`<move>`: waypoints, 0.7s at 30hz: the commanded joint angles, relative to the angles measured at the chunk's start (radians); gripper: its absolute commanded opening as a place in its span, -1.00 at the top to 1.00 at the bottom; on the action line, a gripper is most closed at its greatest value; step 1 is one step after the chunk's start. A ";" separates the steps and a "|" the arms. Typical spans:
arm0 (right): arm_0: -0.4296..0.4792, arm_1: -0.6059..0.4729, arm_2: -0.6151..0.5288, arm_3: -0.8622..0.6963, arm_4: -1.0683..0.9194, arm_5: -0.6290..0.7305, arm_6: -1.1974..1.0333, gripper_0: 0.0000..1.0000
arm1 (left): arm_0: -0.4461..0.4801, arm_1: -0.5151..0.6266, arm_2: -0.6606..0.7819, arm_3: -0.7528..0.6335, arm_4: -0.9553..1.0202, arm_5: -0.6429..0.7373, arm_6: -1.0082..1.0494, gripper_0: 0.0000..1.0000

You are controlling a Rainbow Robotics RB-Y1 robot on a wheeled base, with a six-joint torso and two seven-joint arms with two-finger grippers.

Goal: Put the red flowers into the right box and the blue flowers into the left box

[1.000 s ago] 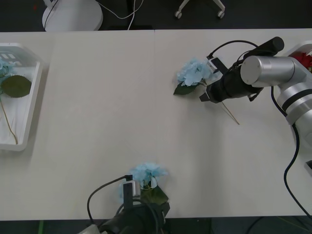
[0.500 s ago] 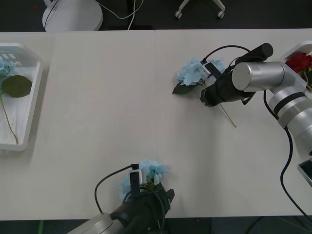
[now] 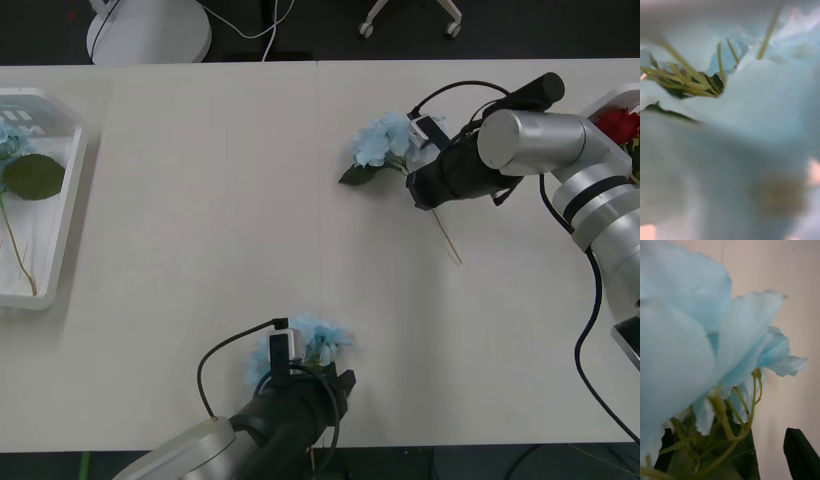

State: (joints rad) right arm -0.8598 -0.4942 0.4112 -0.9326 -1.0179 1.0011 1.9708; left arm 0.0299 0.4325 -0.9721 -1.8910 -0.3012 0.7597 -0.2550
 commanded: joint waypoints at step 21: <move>0.120 -0.277 -0.200 -0.465 -0.699 0.215 0.263 1.00 | -0.027 0.037 0.124 -0.111 -0.007 0.013 -0.067 1.00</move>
State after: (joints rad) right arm -0.7549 -0.7391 0.2418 -1.3287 -1.6724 1.2121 2.2105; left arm 0.0273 0.4373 -0.9095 -1.9121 -0.3078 0.7855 -0.2892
